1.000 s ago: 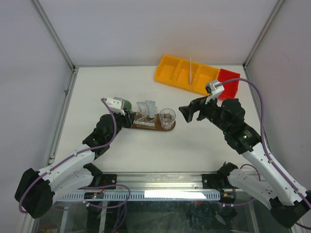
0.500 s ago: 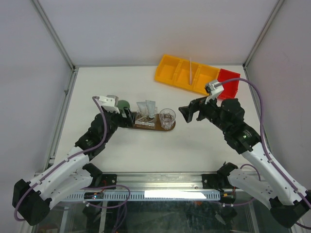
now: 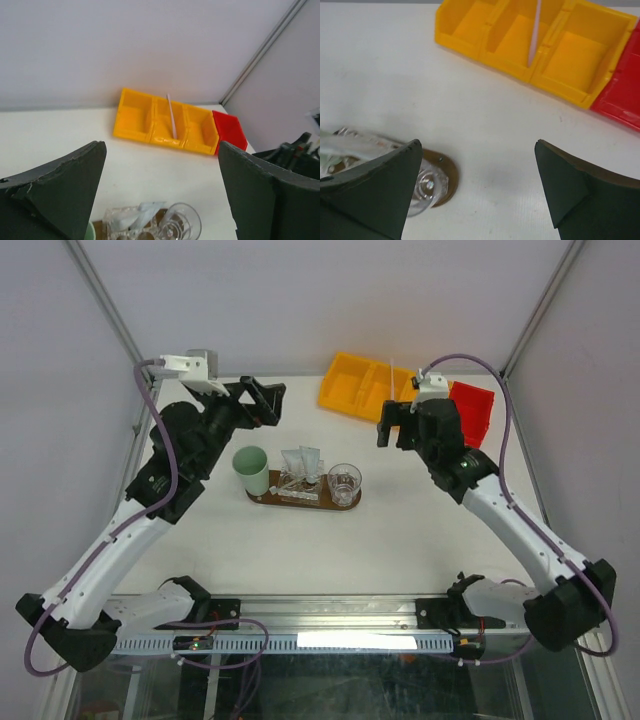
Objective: Prepare toiletry sets of a toothbrush and toothpaste on the tray
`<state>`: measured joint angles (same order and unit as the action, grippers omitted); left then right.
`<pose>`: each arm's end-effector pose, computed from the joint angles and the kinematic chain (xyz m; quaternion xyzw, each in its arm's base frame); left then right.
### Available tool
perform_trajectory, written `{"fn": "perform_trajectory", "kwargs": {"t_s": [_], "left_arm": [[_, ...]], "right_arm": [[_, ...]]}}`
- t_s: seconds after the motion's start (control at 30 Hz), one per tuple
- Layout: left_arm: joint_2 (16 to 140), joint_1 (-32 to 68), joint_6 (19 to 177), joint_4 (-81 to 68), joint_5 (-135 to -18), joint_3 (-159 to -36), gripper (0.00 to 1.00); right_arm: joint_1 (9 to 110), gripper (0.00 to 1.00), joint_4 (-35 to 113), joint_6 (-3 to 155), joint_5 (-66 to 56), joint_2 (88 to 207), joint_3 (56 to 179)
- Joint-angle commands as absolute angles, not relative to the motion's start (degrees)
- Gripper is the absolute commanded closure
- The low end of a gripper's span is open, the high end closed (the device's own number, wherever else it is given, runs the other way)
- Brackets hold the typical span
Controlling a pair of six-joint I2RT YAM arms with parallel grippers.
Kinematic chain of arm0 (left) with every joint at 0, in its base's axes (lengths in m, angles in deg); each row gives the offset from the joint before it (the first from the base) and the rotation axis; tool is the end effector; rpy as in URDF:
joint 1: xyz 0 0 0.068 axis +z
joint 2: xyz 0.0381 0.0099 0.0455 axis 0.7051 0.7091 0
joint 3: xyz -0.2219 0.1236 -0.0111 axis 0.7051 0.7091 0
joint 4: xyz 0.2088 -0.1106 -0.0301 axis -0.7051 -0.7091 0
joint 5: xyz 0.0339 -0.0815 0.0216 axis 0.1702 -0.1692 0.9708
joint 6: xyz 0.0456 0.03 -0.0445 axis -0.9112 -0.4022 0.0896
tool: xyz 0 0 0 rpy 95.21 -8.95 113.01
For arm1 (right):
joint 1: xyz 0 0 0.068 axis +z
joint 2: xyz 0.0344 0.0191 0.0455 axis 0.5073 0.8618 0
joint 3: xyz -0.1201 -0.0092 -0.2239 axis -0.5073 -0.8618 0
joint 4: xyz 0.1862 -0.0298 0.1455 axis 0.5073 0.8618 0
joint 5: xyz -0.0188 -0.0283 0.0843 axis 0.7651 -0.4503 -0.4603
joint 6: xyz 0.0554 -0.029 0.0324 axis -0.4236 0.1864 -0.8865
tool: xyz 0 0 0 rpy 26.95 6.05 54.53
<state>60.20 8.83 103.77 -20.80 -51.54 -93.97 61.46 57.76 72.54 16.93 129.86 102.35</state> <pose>0.1897 -0.1177 0.4187 0.0127 0.7124 -0.2222 0.6656 0.2251 0.1189 0.3306 -0.0829 0.8248 0.1000 0.5503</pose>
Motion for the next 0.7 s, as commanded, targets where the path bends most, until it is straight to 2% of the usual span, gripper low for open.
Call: {"fn": "perform_trajectory", "kwargs": {"t_s": [0.0,0.17,0.23,0.37,0.67], "left_arm": [[63.0,9.0,96.2,-10.8,-49.6,-98.4,0.01],[61.7,9.3,90.8,0.1,-46.7,-89.6,0.01],[59.8,11.0,90.0,3.3,-47.8,-84.8,0.01],[56.9,13.5,87.0,4.8,-47.4,-81.5,0.01],[51.6,13.6,81.7,9.9,-42.4,-75.8,0.01]], "right_arm": [[55.2,0.03,48.5,70.6,22.3,138.4,108.3],[48.7,0.14,39.8,71.3,16.6,152.5,114.3],[47.1,0.22,37.9,71.7,14.5,158.1,117.9],[46.0,0.28,36.1,73.6,11.0,169.2,128.0],[45.8,0.44,40.9,78.0,16.1,192.5,152.2]]}}
